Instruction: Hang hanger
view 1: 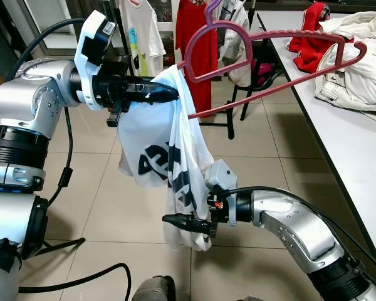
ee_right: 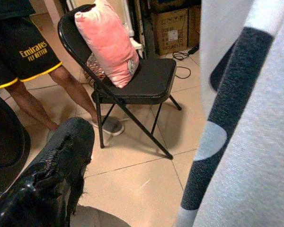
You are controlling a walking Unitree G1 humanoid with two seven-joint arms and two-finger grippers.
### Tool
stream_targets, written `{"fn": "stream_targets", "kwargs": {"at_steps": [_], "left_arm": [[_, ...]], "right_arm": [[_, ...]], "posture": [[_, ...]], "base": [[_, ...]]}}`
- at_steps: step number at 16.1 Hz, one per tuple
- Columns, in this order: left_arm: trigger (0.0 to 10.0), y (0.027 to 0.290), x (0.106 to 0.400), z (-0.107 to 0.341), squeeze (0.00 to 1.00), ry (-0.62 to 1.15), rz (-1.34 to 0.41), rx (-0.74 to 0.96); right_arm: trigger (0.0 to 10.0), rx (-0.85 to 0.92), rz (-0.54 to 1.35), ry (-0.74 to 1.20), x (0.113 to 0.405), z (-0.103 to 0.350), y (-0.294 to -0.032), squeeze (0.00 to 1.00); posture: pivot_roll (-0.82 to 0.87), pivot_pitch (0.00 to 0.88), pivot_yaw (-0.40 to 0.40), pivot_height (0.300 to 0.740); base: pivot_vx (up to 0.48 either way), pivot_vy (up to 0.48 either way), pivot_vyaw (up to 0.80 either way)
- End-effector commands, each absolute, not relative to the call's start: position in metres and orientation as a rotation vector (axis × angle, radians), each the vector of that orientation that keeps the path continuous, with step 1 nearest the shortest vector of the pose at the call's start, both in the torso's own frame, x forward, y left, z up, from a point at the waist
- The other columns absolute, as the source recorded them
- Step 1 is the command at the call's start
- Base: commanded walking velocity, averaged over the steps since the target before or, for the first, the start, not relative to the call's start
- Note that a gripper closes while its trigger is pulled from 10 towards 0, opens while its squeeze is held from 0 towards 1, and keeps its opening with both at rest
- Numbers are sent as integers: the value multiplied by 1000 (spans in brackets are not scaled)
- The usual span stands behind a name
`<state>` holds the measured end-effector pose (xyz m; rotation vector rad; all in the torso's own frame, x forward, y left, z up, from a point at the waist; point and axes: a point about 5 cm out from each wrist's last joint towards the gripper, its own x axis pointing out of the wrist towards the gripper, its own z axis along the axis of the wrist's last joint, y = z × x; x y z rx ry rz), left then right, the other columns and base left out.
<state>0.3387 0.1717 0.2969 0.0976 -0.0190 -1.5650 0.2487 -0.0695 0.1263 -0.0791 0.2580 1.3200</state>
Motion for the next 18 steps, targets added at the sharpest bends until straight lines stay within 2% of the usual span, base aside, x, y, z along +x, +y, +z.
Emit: {"fn": "stream_targets", "kwargs": {"at_steps": [1,2,3,5,11,18], "left_arm": [[0,174,338,309,0,-63,-1557,114],[0,174,338,309,0,-63,-1557,114],[0,184,339,308,0,-52,-1529,126],[0,198,339,304,0,-28,-1490,145],[0,198,337,299,0,-8,-1492,163],[0,204,331,289,0,15,-1476,164]], "right_arm": [[10000,-90,1340,246,248,128,-68,0],[10000,-90,1340,246,248,128,-68,0],[0,-84,1305,352,246,102,-87,0],[0,-52,1239,477,240,76,-115,0],[0,-60,1216,469,244,76,-125,0],[0,-66,1083,454,248,77,-147,0]], "posture": [[104,62,91,740],[104,62,91,740],[114,75,90,740],[114,75,90,740],[108,72,87,740],[98,62,85,740]], "base": [[0,0,0],[0,0,0],[0,0,0],[0,0,0],[0,0,0],[0,0,0]]}}
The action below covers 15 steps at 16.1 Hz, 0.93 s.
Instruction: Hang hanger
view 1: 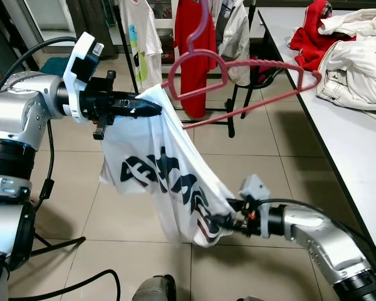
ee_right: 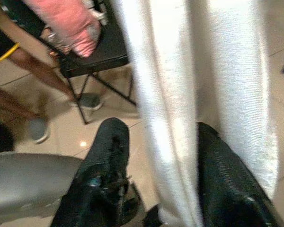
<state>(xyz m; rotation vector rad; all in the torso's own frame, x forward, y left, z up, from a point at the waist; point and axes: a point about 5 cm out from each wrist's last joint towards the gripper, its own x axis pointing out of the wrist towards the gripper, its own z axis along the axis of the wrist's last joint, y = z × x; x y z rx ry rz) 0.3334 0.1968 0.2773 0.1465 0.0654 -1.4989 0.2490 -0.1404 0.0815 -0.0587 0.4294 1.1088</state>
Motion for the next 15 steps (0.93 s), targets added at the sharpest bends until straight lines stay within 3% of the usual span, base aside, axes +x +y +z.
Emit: {"fn": "stream_targets", "kwargs": {"at_steps": [1,4,9,15], "left_arm": [[0,205,330,288,0,17,-1476,164],[0,211,320,272,0,86,-1453,238],[0,223,301,242,0,214,-1419,323],[0,236,279,221,0,304,-1381,329]], "right_arm": [[0,-70,1071,451,248,78,-148,0],[0,-170,757,405,271,84,-188,0],[0,-172,267,292,296,111,-256,0],[0,-198,67,273,303,123,-291,0]], "posture": [[99,59,85,740],[100,51,86,740],[96,50,94,740],[105,60,93,740]], "base": [[0,0,0],[0,0,0],[0,0,0],[0,0,0]]}}
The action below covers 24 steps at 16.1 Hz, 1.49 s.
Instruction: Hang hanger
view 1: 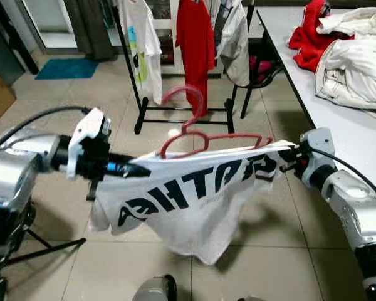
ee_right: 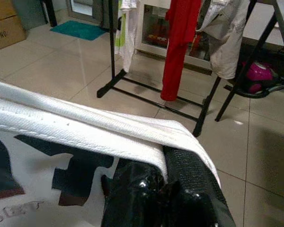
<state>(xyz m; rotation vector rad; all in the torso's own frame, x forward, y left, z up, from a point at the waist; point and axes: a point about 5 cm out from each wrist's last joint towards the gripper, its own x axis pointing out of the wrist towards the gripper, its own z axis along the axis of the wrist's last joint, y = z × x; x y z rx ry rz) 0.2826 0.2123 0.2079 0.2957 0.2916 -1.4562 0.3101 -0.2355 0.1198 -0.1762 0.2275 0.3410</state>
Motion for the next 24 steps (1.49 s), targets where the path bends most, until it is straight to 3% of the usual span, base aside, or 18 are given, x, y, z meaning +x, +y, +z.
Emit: {"fn": "stream_targets", "kwargs": {"at_steps": [1,6,9,15,18,21,24], "left_arm": [[0,239,277,219,0,322,-1373,341],[0,251,266,200,0,464,-1346,482],[0,250,269,197,0,450,-1324,493],[0,239,283,186,0,440,-1300,580],[0,227,294,186,0,388,-1294,547],[0,218,304,187,0,339,-1270,543],[0,208,306,181,0,356,-1364,582]], "right_arm": [[0,-203,58,273,303,124,-294,0],[0,-241,37,242,311,135,-299,0],[0,-274,50,227,313,140,-298,0],[0,-447,226,192,317,159,-264,0],[0,-601,366,193,311,159,-242,0],[0,-646,450,185,306,160,-222,0],[0,-685,492,165,305,165,-206,0]], "posture": [[106,61,92,740],[112,60,91,740],[111,57,88,740],[100,53,91,740],[98,52,87,740],[98,52,87,740],[93,51,89,740]], "base": [[0,0,0],[0,0,0],[0,0,0],[0,0,0],[0,0,0],[0,0,0],[0,0,0]]}}
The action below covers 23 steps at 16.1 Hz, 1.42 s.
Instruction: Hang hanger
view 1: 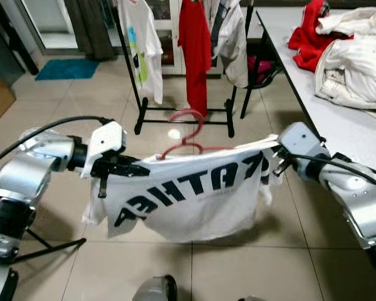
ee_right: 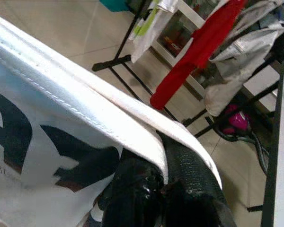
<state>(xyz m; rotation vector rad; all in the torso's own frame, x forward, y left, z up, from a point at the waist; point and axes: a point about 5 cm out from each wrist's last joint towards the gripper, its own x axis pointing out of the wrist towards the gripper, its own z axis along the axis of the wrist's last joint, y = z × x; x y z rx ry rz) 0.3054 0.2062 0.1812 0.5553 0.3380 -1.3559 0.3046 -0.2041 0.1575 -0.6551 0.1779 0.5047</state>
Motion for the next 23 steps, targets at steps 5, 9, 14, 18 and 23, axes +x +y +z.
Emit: {"fn": "stream_targets", "kwargs": {"at_steps": [5,9,14,18,23], "left_arm": [[0,199,316,178,0,352,-1346,629],[0,189,331,179,0,293,-1240,643],[0,164,326,174,0,232,-1348,563],[0,160,332,167,0,258,-1306,602],[0,169,341,167,0,275,-1203,637]], "right_arm": [[0,-740,546,137,303,174,-192,0],[0,-747,582,144,298,175,-182,0],[10000,-725,620,138,292,171,-162,0],[10000,-703,638,94,291,184,-149,988],[10000,-721,647,121,286,186,-152,1000]], "posture": [[92,48,88,740],[92,48,87,740],[84,54,84,740],[78,50,83,740],[73,40,85,740]], "base": [[0,0,0],[0,0,0],[0,0,0],[0,0,0],[0,0,0]]}}
